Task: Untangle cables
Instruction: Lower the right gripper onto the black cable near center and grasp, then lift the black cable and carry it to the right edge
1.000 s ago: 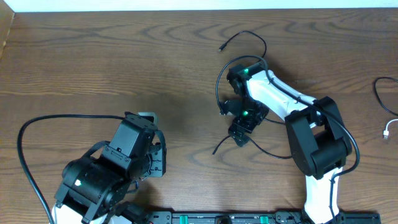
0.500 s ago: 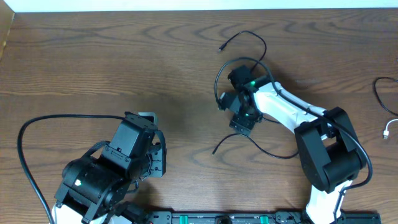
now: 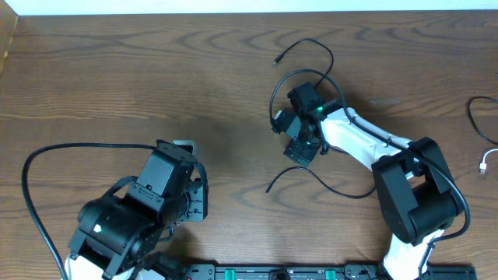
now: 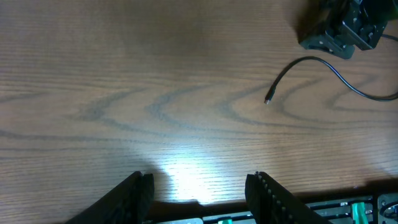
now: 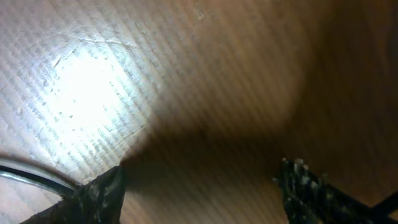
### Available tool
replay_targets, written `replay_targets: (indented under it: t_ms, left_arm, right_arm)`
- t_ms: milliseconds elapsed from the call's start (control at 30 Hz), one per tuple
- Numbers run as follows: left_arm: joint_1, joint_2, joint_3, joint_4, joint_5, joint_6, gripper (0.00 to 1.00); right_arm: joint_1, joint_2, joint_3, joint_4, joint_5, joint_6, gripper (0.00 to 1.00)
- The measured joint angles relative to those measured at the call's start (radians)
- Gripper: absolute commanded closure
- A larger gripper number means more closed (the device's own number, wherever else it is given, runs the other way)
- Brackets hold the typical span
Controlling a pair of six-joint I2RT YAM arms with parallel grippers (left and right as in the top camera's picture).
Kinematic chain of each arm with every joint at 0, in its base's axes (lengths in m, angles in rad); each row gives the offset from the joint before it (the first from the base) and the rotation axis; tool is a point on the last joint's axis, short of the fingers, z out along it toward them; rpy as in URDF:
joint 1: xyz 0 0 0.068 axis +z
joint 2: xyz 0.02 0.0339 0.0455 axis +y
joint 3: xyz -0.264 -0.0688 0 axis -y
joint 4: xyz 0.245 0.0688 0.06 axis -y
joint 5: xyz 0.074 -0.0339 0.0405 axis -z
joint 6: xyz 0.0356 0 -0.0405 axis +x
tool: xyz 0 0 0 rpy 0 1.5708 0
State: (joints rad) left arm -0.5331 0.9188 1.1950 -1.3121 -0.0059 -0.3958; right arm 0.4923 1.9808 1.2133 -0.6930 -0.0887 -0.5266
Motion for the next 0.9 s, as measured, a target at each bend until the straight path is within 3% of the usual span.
replay_targets:
  t_ms: [433, 700, 767, 900]
  left_arm:
    - [0.000, 0.000, 0.000, 0.000, 0.000, 0.003, 0.46]
    - [0.000, 0.000, 0.000, 0.000, 0.000, 0.003, 0.47]
    - [0.000, 0.000, 0.000, 0.000, 0.000, 0.003, 0.46]
    - [0.000, 0.000, 0.000, 0.000, 0.000, 0.003, 0.46]
  right_arm:
    - [0.003, -0.010, -0.013, 0.033, 0.006, -0.042, 0.17]
    - [0.003, -0.030, -0.052, 0.227, -0.004, 0.119, 0.07]
    - [0.001, -0.039, -0.062, 0.247, 0.021, 0.154, 0.01]
    - [-0.012, -0.047, -0.067, 0.272, 0.109, 0.220, 0.01]
